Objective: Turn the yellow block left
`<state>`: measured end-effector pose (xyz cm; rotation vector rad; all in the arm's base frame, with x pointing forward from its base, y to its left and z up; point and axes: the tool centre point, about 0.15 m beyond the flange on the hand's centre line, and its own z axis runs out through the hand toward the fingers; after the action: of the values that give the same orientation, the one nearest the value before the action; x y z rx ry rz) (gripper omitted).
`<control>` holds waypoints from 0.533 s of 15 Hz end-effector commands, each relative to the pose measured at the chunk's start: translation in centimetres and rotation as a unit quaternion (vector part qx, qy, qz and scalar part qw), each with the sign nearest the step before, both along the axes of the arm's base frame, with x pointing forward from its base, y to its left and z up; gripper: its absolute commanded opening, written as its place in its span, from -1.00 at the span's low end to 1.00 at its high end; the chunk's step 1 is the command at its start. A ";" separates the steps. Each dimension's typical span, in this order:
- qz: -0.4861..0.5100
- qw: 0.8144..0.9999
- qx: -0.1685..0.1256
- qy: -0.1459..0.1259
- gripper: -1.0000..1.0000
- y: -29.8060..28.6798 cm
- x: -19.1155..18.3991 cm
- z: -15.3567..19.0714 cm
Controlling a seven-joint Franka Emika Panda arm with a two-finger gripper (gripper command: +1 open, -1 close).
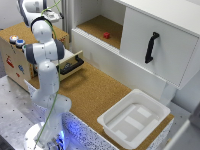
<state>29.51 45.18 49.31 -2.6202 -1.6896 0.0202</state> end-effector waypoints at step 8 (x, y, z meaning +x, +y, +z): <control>-0.370 0.929 -0.001 0.019 1.00 0.3 0.4 -3.3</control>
<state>30.07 44.58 48.16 -2.9858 -0.9357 0.0720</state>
